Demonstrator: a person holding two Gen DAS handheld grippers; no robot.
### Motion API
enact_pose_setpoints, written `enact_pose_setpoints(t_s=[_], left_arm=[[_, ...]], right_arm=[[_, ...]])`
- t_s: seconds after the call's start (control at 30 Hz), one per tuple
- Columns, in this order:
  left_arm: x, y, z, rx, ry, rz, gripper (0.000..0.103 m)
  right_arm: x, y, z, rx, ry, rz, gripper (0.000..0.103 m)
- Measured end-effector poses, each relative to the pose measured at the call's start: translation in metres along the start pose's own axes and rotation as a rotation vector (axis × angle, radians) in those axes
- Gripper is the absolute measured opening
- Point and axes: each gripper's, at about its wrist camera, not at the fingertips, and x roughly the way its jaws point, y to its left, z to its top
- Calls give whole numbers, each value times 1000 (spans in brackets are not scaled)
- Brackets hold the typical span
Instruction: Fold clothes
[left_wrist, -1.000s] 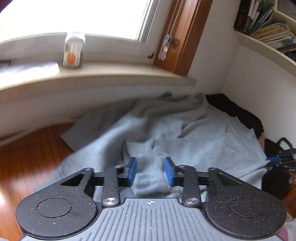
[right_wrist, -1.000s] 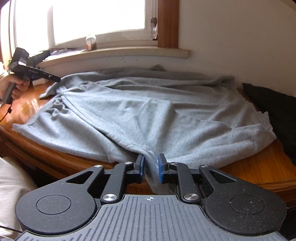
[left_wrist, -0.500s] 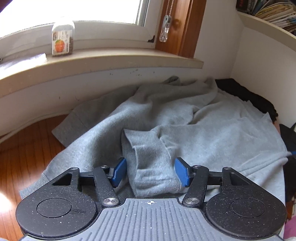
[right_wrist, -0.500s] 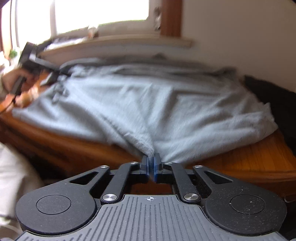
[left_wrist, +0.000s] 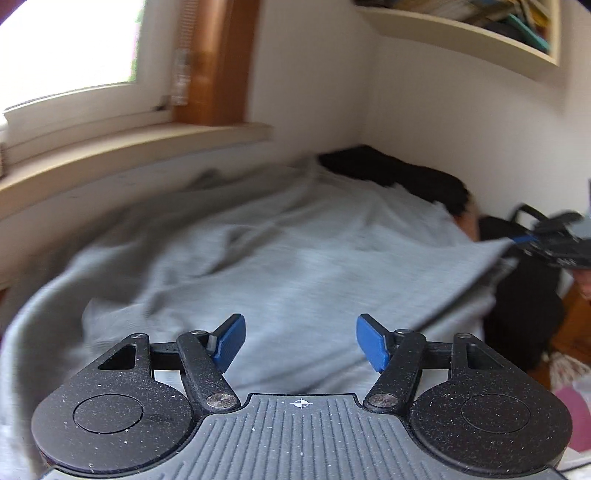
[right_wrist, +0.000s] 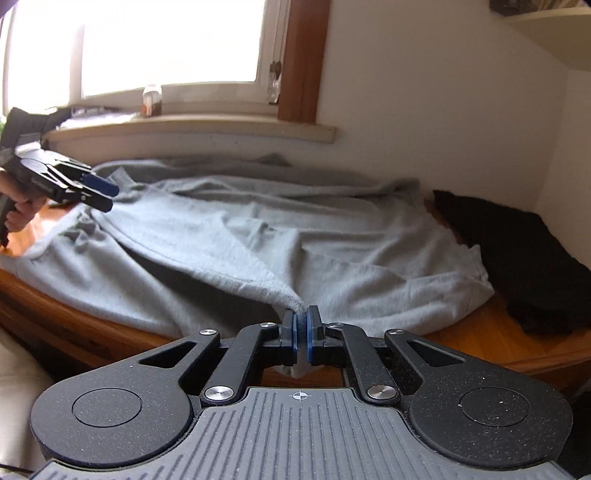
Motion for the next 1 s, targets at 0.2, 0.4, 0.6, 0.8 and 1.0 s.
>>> enact_pose_setpoints(t_s=[0.2,0.4,0.6,0.8,1.0], left_arm=[[-7,-31,-21,58,11,-47,52],[-24,-54,-44,104,45,-79,46],[-46,-59,-68,145,95,-64,47],[-60,-53,-78,135,105,-39,50],[-70,-55,-82,161,106,-39,60]], right_arm=[[9,-2,-7,31,34,18,7],[15,0,-9,44,47,22,7],[18,-2,-10,57,53,19,8],[22,-5,-10,64,54,13,8],[23,-4,-11,62,56,6,8]])
